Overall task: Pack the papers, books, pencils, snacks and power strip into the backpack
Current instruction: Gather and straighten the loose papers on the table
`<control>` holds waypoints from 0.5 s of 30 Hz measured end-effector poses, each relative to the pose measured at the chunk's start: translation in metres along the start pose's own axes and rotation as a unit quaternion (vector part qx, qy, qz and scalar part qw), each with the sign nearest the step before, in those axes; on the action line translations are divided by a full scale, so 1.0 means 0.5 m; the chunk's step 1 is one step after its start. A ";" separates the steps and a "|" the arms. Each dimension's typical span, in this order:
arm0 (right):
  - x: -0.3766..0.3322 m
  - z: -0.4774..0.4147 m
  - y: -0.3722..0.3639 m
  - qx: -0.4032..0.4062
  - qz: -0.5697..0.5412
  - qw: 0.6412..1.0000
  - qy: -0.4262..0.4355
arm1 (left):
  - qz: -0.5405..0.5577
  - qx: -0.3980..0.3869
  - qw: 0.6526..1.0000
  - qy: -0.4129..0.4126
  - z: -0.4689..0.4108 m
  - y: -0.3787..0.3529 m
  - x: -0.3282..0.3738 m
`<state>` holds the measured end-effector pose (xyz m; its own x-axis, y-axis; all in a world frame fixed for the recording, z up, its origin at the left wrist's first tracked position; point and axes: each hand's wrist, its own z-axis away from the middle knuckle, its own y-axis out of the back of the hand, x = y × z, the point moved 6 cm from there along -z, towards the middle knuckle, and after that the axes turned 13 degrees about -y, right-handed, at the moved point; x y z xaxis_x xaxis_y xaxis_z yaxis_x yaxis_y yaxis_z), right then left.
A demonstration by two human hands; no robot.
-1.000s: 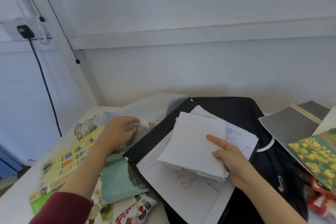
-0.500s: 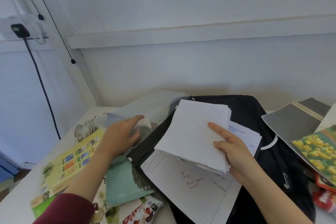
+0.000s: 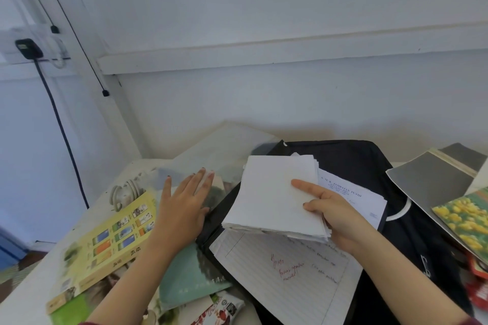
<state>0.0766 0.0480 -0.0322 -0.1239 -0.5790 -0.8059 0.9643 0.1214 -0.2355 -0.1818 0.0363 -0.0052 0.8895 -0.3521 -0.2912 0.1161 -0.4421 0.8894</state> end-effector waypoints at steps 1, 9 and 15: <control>-0.005 -0.004 -0.005 -0.001 0.002 1.000 -0.002 | 0.000 0.001 1.000 -0.003 0.000 0.002 0.000; -0.038 -0.050 -0.063 0.042 0.015 0.999 0.022 | -0.011 -0.011 0.999 -0.031 0.003 0.011 -0.006; -0.031 -0.068 -0.144 0.060 0.049 0.995 0.056 | 0.001 -0.005 0.999 -0.040 0.002 0.016 -0.005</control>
<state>0.0013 0.0755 -0.0214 -0.0469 -0.4756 -0.8784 0.9932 0.0718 -0.0919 -0.1835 0.0328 0.0024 0.8521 -0.4178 -0.3153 0.1179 -0.4336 0.8934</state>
